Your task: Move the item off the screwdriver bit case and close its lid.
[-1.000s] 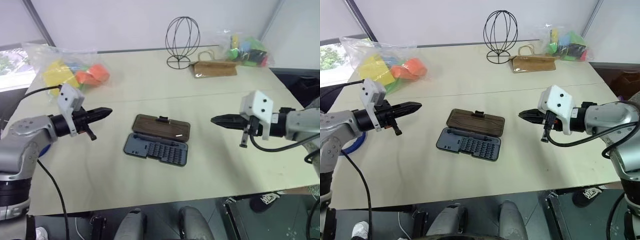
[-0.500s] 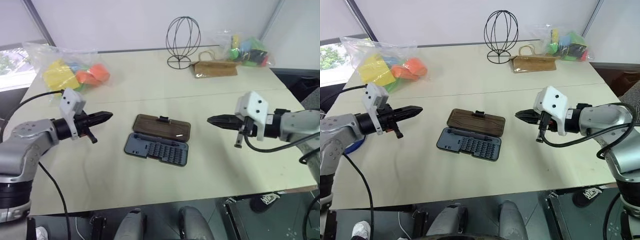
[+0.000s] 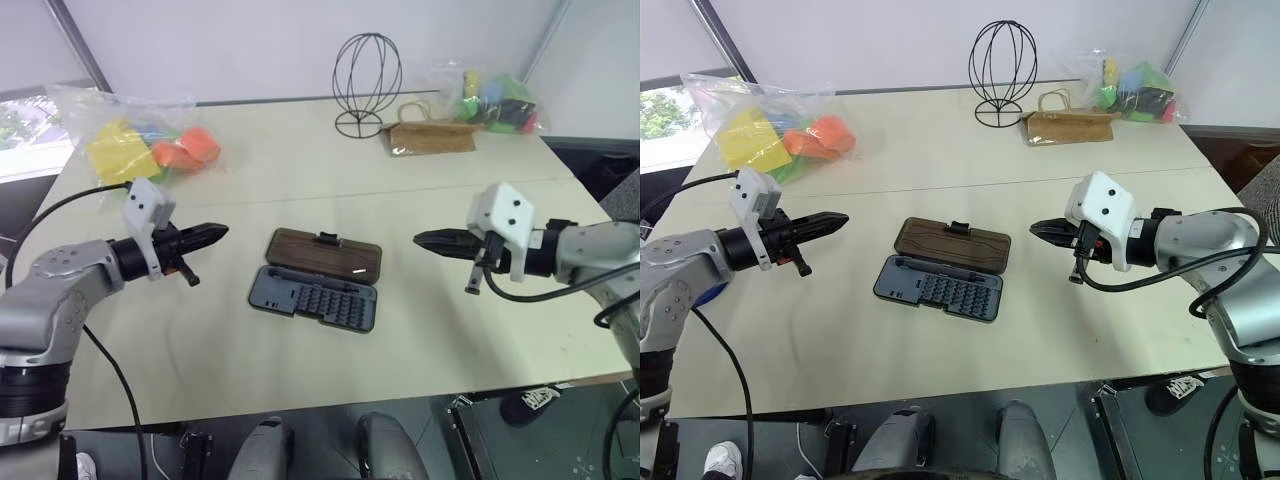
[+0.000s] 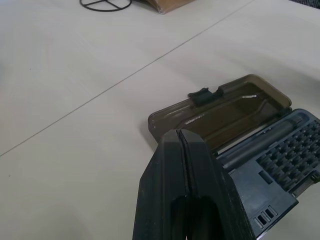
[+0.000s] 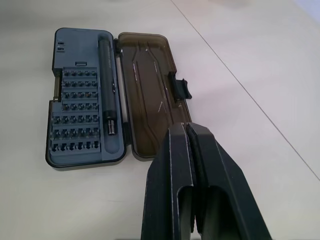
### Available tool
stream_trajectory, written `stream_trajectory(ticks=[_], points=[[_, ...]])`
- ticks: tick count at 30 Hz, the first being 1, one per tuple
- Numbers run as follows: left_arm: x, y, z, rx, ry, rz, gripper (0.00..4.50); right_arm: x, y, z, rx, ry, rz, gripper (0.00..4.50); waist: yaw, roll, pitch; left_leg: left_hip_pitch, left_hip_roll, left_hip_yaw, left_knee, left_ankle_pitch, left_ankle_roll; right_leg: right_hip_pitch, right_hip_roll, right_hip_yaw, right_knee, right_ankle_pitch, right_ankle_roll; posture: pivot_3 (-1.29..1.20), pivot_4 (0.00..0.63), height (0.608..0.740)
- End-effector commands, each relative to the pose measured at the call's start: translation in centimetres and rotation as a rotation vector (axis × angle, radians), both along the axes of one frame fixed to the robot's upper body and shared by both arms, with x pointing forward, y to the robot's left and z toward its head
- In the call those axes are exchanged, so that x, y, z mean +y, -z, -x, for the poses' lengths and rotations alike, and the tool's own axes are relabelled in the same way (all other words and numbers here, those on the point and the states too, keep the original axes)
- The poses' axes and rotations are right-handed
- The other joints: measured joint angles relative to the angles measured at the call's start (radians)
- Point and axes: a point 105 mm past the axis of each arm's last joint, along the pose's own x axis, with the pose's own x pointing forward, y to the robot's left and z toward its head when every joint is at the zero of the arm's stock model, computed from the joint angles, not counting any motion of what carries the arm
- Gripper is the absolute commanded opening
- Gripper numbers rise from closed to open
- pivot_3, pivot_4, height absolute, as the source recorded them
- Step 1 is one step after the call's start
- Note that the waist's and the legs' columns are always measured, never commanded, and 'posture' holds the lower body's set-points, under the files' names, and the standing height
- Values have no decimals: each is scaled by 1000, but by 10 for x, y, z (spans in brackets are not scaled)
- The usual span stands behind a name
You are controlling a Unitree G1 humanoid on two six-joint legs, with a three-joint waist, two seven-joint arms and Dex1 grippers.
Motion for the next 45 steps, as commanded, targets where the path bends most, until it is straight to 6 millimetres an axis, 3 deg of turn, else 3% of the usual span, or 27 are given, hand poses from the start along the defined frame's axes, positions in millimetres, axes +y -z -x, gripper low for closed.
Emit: stream_trajectory(ticks=[1,17,20,23,27,35,39,45], points=[[-5,-10,2,-38,15,-3,0,8,-10,4,-49,-31,-8,57,0,0,0,0,0,0,0,0,0,0,0,0,0,0,0,0,150,740],[-12,-4,0,-31,28,-3,0,9,-4,-1,-35,20,-64,57,0,0,0,0,0,0,0,0,0,0,0,0,0,0,0,0,150,740],[-15,-1,-1,-29,32,-2,0,10,2,-9,-20,74,-101,879,0,0,0,0,0,0,0,0,0,0,0,0,0,0,0,0,150,740],[-21,6,-4,-39,37,-17,0,16,14,-20,14,153,-152,2419,0,0,0,0,0,0,0,1,-1,0,0,0,0,0,0,0,150,740],[-35,9,-4,-45,90,-14,0,28,14,-36,56,228,-248,4471,-1,0,0,-1,0,0,0,3,-6,-1,0,1,1,0,0,0,150,740],[-47,20,-1,-28,149,-27,0,53,30,-74,209,469,-355,4471,-5,0,0,-1,0,0,-1,3,-6,-3,0,1,2,0,0,0,150,740],[-48,22,0,-27,149,-30,0,61,49,-82,275,552,-255,4471,-4,0,0,-1,0,0,-1,4,-7,-5,0,2,2,0,0,0,150,740],[-43,22,0,-35,125,-33,0,54,71,-84,318,634,-142,4471,-7,0,0,-2,-1,0,-1,4,-7,-5,0,2,2,0,0,0,150,740]])
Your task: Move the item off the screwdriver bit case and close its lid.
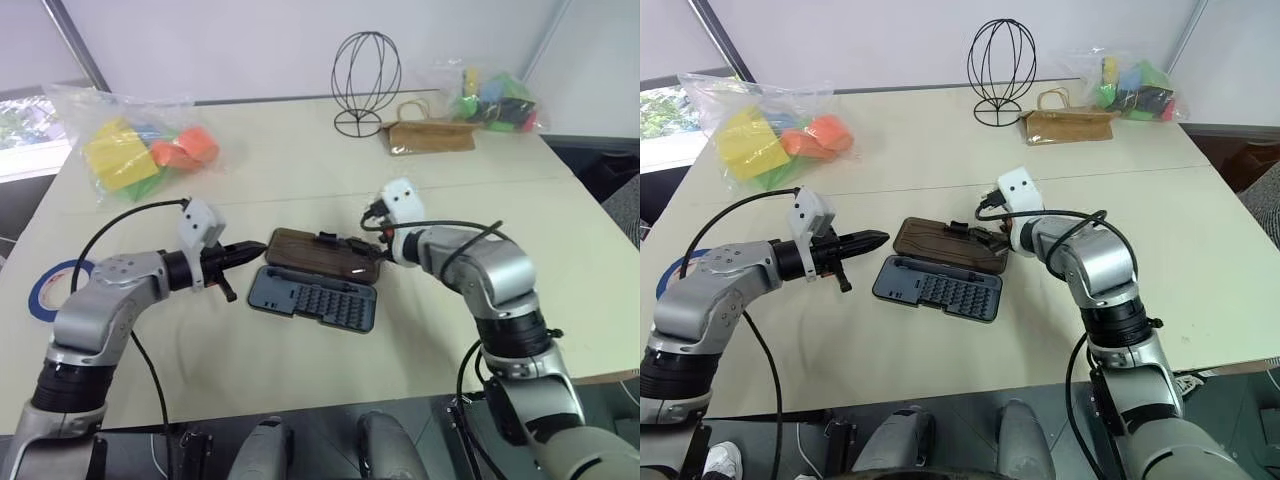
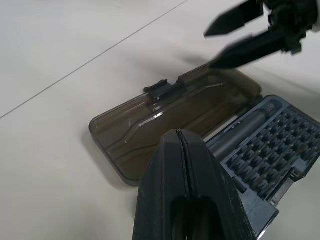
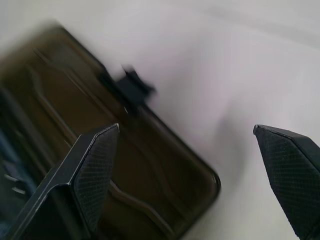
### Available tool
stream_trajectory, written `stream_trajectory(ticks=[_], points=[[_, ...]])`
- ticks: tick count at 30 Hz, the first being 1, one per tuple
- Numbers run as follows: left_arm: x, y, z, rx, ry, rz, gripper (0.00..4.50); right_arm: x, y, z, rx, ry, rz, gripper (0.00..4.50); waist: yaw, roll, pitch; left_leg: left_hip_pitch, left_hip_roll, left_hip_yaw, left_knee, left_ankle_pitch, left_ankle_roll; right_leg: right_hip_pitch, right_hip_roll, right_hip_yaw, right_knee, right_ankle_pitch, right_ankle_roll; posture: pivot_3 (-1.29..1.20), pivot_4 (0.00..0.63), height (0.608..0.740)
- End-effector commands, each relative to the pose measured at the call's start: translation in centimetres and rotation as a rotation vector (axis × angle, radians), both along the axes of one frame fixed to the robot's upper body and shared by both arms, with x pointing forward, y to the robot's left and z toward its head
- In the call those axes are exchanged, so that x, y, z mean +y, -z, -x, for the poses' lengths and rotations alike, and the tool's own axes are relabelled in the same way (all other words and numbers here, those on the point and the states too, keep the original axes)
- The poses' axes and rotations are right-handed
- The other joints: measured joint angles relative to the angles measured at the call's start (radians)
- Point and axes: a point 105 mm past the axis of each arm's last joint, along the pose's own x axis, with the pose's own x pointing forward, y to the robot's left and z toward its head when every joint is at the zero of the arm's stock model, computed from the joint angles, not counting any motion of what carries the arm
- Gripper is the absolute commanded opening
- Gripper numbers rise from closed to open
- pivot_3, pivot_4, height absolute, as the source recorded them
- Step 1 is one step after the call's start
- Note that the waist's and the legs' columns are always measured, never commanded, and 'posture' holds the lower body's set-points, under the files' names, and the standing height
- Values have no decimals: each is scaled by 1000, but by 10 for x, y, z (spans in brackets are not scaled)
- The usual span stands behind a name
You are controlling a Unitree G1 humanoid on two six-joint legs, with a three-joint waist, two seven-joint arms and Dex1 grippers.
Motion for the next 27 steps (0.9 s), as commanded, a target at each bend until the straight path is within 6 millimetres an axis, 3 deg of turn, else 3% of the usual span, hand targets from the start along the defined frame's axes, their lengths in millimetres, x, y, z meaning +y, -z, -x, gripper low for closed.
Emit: stream_trajectory(ticks=[1,14,17,24,27], points=[[2,-9,2,-52,-6,1,0,-5,-6,-2,-24,31,51,4471,-2,0,0,0,0,0,0,0,0,0,0,0,0,0,0,0,150,740],[3,-2,2,-60,-27,-13,0,-24,11,8,99,188,27,4471,-3,0,0,0,0,0,-1,0,0,-1,0,0,1,0,0,0,150,740],[3,-1,2,-64,-26,-22,0,-24,15,6,106,195,30,3655,-3,0,0,0,0,0,-1,0,0,-1,0,0,1,0,0,0,150,740],[5,-3,1,-74,-34,-30,0,-20,17,5,113,184,30,77,4,0,0,0,-1,0,0,0,0,0,0,0,1,0,0,0,150,740],[6,-4,1,-79,-41,-33,0,-18,18,6,119,171,31,28,1,0,-1,0,-1,0,-1,0,0,0,0,0,1,0,0,0,150,740]])
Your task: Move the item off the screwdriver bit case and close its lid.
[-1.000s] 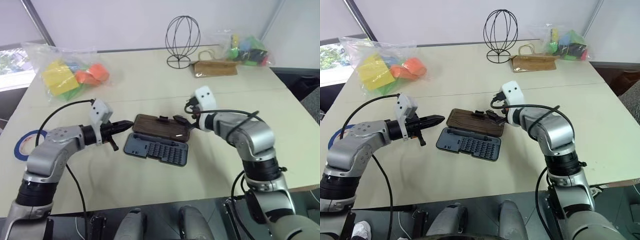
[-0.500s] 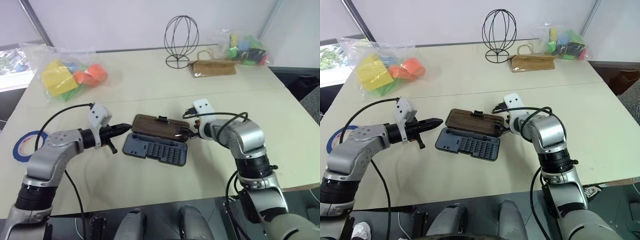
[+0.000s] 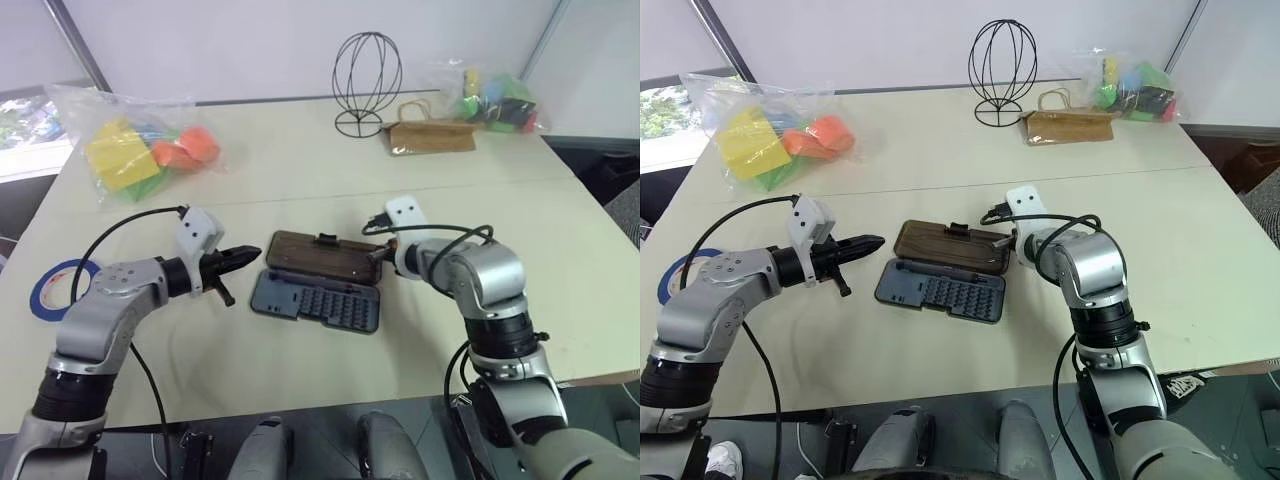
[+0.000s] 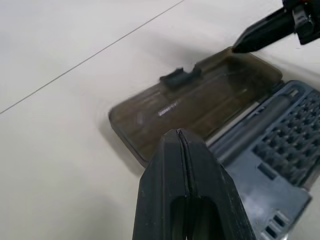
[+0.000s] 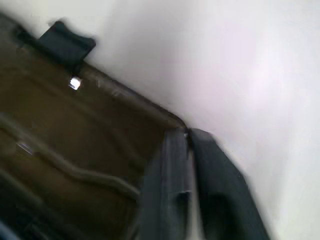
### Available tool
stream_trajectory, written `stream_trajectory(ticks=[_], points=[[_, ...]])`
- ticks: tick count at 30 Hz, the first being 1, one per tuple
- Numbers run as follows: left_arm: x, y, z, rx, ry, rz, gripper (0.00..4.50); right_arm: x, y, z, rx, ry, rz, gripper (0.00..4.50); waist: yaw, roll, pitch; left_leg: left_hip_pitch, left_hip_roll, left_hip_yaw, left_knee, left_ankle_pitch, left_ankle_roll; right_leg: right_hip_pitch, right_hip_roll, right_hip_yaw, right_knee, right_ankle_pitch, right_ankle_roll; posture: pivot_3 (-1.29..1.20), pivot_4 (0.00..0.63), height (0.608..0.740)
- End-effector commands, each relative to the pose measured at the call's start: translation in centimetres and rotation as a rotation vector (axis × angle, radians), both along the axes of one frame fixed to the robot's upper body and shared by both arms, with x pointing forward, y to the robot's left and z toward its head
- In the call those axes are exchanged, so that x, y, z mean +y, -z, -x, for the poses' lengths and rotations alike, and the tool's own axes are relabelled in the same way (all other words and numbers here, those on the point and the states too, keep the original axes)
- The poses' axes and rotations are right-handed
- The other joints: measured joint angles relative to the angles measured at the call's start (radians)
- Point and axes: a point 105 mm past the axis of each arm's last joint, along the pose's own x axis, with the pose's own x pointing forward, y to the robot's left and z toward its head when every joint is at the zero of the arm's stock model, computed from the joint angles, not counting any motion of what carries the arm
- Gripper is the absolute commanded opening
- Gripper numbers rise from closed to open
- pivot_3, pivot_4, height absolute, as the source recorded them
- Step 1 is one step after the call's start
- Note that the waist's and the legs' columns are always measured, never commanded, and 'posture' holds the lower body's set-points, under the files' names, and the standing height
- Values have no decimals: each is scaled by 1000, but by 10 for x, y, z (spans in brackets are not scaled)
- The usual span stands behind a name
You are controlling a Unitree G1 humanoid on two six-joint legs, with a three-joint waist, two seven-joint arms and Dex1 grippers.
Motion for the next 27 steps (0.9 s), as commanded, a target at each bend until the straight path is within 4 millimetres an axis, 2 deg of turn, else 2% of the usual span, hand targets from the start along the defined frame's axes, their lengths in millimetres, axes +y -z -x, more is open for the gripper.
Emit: stream_trajectory(ticks=[1,10,18,23,27], points=[[1,-14,1,-64,3,-6,0,-3,8,2,34,6,14,28,-1,0,0,0,0,0,0,0,0,0,0,0,0,0,0,0,150,740],[3,-16,-2,-76,-10,-7,0,2,9,2,34,-31,37,28,-3,0,0,0,0,0,0,0,0,0,0,0,0,0,0,0,150,740],[1,-17,-3,-84,-12,-10,0,21,26,5,21,-176,118,28,-12,-1,-1,2,1,0,-1,0,0,0,0,0,0,0,0,0,150,740],[0,-17,-3,-90,-17,-9,0,26,22,-12,-77,-272,216,28,-36,-3,-2,4,2,0,-3,0,0,1,1,0,0,0,-1,0,150,740],[1,-17,-2,-93,-25,-8,0,33,17,-19,-99,-309,214,28,-48,-4,-3,5,4,0,-4,0,1,1,3,0,1,2,-3,0,150,740]])
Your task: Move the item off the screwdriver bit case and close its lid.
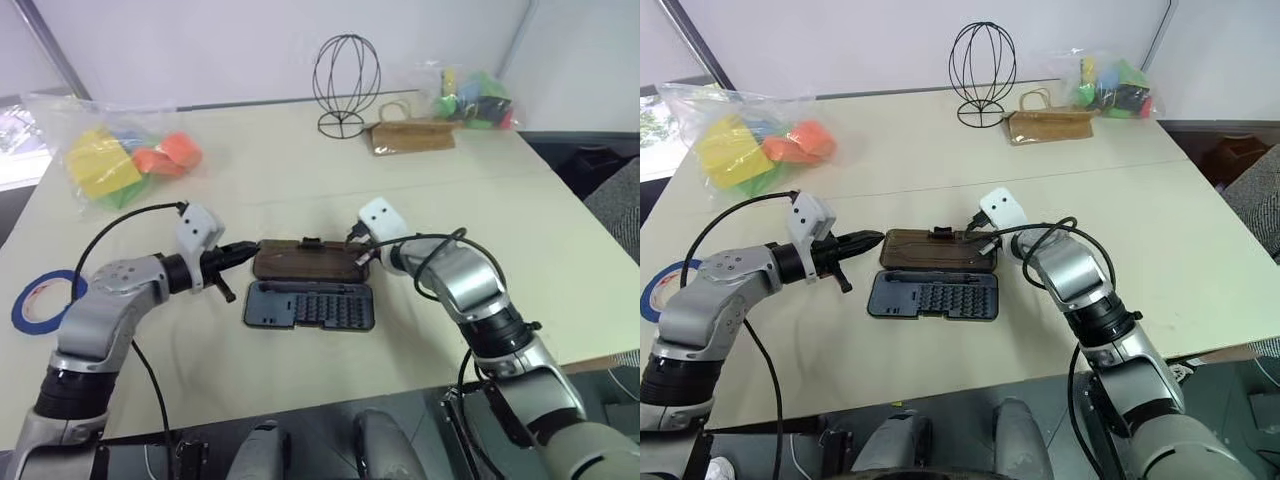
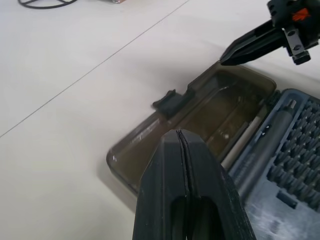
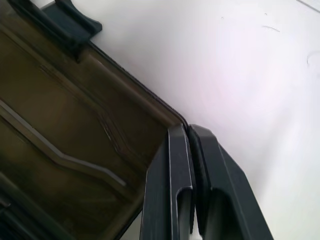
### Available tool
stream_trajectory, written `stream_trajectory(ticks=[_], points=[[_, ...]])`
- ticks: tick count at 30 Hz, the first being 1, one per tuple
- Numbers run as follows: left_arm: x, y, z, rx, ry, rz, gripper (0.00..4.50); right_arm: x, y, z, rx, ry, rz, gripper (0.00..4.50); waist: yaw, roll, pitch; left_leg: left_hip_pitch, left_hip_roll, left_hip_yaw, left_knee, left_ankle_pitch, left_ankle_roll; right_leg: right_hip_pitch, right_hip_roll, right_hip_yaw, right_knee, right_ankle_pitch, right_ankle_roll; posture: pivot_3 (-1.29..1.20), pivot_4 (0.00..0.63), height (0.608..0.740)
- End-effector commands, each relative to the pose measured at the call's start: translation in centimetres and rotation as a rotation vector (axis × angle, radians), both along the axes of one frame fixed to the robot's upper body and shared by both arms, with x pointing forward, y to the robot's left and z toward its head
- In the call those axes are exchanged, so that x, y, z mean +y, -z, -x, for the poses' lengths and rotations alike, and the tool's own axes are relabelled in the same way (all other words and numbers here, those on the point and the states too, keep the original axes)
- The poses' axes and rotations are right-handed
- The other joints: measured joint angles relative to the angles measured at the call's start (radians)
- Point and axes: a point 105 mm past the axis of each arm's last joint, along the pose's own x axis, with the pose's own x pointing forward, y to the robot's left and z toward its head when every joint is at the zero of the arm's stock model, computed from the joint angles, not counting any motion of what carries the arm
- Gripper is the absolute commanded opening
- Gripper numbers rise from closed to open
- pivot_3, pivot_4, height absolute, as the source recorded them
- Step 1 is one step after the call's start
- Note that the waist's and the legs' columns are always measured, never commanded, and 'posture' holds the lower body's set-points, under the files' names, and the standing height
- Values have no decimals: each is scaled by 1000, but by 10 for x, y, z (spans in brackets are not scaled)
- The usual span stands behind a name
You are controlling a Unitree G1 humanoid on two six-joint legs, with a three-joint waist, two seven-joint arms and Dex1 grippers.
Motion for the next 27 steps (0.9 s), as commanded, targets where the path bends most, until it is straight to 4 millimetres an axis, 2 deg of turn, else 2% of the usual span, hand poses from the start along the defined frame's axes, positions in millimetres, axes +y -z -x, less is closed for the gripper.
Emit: stream_trajectory(ticks=[1,11,19,27], points=[[2,-13,2,-59,-6,-1,0,7,12,-2,28,-32,23,28,-6,0,0,0,0,0,0,0,0,0,0,0,0,0,0,0,150,740],[2,-14,2,-65,-17,0,0,37,7,12,31,-152,-2,28,-8,0,0,0,2,-1,-2,1,-1,-2,2,0,0,1,-1,0,150,740],[2,-15,0,-68,-19,3,0,46,1,12,23,-164,-23,28,-8,0,0,-1,3,-1,-5,3,-6,-4,2,0,0,1,-1,0,150,740],[3,-14,1,-68,-24,0,0,43,1,13,26,-164,-18,28,-8,0,0,-1,3,-1,-5,3,-6,-4,2,0,0,1,-1,0,150,740]])
